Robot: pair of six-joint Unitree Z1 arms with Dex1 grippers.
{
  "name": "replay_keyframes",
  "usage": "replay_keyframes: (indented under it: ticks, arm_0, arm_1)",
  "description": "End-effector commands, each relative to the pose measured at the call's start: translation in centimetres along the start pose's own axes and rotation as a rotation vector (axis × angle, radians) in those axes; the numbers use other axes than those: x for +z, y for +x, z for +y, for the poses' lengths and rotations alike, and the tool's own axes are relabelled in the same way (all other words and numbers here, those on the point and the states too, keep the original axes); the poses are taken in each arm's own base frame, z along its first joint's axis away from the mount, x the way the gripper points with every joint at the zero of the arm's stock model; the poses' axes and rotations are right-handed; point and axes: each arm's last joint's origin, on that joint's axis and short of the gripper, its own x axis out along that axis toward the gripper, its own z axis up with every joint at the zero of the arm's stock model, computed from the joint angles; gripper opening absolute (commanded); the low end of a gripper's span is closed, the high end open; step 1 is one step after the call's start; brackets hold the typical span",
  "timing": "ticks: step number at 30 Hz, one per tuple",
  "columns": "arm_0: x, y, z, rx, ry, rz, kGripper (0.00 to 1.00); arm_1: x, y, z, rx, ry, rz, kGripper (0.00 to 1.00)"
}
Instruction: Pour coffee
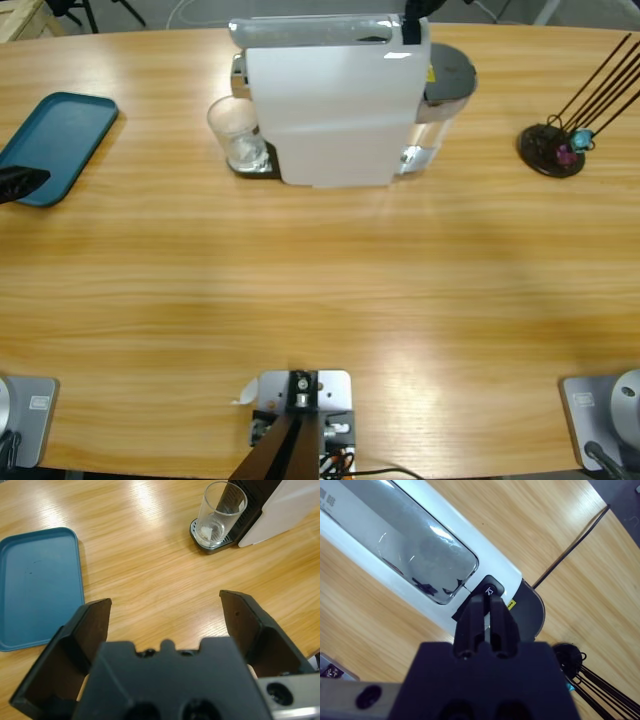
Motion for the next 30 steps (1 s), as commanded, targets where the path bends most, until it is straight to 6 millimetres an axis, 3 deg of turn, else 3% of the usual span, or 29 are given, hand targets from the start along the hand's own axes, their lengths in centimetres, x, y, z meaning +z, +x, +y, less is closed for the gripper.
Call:
replay_keyframes:
  ticks: [1,6,8,10,11,12,13,14,17,30]
  arm_0:
    - [-1.0,0.2,0.2,0.013,-0.018,0.015,0.931]
    - [-1.0,0.2,0.2,0.013,-0.018,0.015,0.931]
    - [-1.1,0.2,0.2,0.011,-0.017,0.013,0.931]
    - [-1.1,0.2,0.2,0.01,-0.017,0.014,0.931]
    - [-1.1,0.2,0.2,0.009,-0.017,0.014,0.931]
    - [-1.1,0.2,0.2,0.009,-0.017,0.014,0.931]
    - [-1.0,0.2,0.2,0.008,-0.017,0.013,0.934]
    - [-1.0,0.1,0.2,0.007,-0.016,0.009,0.947]
    - [-1.2,-0.3,0.2,0.006,-0.015,-0.01,0.993]
    - [-1.3,-0.4,0.2,0.005,-0.015,-0.017,0.996]
  arm_1:
    - [-1.9,6.3,1.1,0.038,-0.001,0.165,0.0]
    - [-2.1,5.5,1.0,0.028,0.0,0.151,0.0]
    - [-1.7,2.9,0.7,0.008,0.004,0.095,0.0]
    - [-1.3,-1.7,0.4,-0.002,0.009,-0.021,0.0]
    - [-1.1,-3.5,0.3,-0.001,0.011,-0.062,0.236]
    - [-1.1,-4.9,0.2,-0.002,0.012,-0.086,0.644]
    - [-1.0,-5.7,0.2,0.003,0.012,-0.097,0.876]
    - [-1.0,-6.2,0.2,0.013,0.008,-0.101,0.986]
    - [-1.4,-6.0,0.4,0.036,0.002,-0.075,1.0]
    - [-2.2,-6.0,0.5,0.048,0.005,-0.055,1.0]
